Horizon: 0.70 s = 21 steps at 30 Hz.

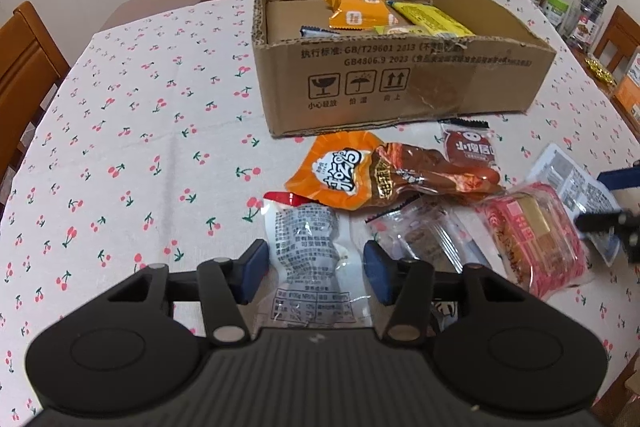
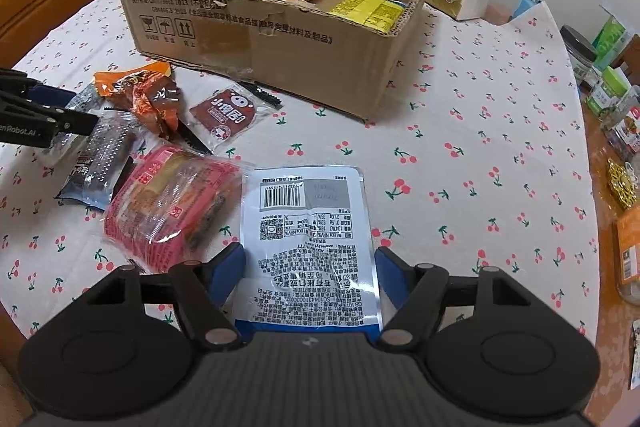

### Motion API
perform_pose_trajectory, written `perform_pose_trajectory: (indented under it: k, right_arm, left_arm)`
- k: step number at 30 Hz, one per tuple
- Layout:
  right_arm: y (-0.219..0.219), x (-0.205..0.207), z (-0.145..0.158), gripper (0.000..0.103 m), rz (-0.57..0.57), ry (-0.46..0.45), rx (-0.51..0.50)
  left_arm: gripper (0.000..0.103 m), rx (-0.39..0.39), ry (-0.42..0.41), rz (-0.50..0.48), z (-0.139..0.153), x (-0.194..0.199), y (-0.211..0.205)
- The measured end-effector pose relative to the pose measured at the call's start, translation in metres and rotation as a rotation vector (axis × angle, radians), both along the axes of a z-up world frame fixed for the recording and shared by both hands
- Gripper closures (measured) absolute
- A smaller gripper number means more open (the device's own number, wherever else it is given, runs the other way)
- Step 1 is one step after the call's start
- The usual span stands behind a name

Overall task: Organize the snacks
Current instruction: 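Grasp the clear grey pack with the left gripper while the right grasps the white-label pack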

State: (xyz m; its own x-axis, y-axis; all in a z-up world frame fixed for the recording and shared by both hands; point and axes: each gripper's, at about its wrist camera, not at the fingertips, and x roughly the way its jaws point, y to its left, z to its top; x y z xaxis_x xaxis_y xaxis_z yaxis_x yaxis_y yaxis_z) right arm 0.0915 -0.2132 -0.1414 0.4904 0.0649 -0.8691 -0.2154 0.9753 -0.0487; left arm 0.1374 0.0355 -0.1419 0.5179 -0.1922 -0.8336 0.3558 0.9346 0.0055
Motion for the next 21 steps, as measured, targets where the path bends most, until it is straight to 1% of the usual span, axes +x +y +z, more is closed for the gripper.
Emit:
perform_pose_trajectory:
  k: [1,3,6,8,10,12,14,18,21]
  right_arm:
    - [-0.004,0.001,0.002,0.04,-0.014,0.005,0.015]
    - [-0.008,0.004,0.004,0.041,-0.027,0.025,0.037]
    - [-0.009,0.003,0.004,0.04,-0.02,0.028,0.035]
    - [-0.01,0.002,0.005,0.035,-0.016,0.029,0.05]
    - [-0.01,0.001,0.005,0.025,-0.008,0.026,0.067]
    - [-0.008,0.0,0.004,0.017,0.007,0.026,0.068]
    - [-0.003,-0.002,0.003,0.017,0.038,0.02,0.05]
    - [0.005,0.001,-0.006,0.016,0.086,0.017,-0.028]
    - [0.0,0.003,-0.006,0.016,0.067,0.031,0.001]
  left_arm:
    - [0.051,0.005,0.003,-0.002,0.001,-0.001,0.0]
    - [0.052,0.011,0.013,-0.006,0.002,-0.002,0.0]
    - [0.052,0.013,0.023,-0.008,0.003,-0.004,0.0]
    - [0.052,0.01,0.029,-0.007,0.004,-0.005,0.0]
    - [0.052,0.009,0.031,-0.006,0.005,-0.005,0.0]
    - [0.052,0.013,0.032,-0.009,0.005,-0.006,0.0]
    - [0.052,0.017,0.033,-0.01,0.005,-0.007,0.0]
    - [0.052,0.019,0.035,-0.004,0.005,-0.007,0.001]
    - [0.052,0.014,0.036,0.003,0.007,-0.008,0.003]
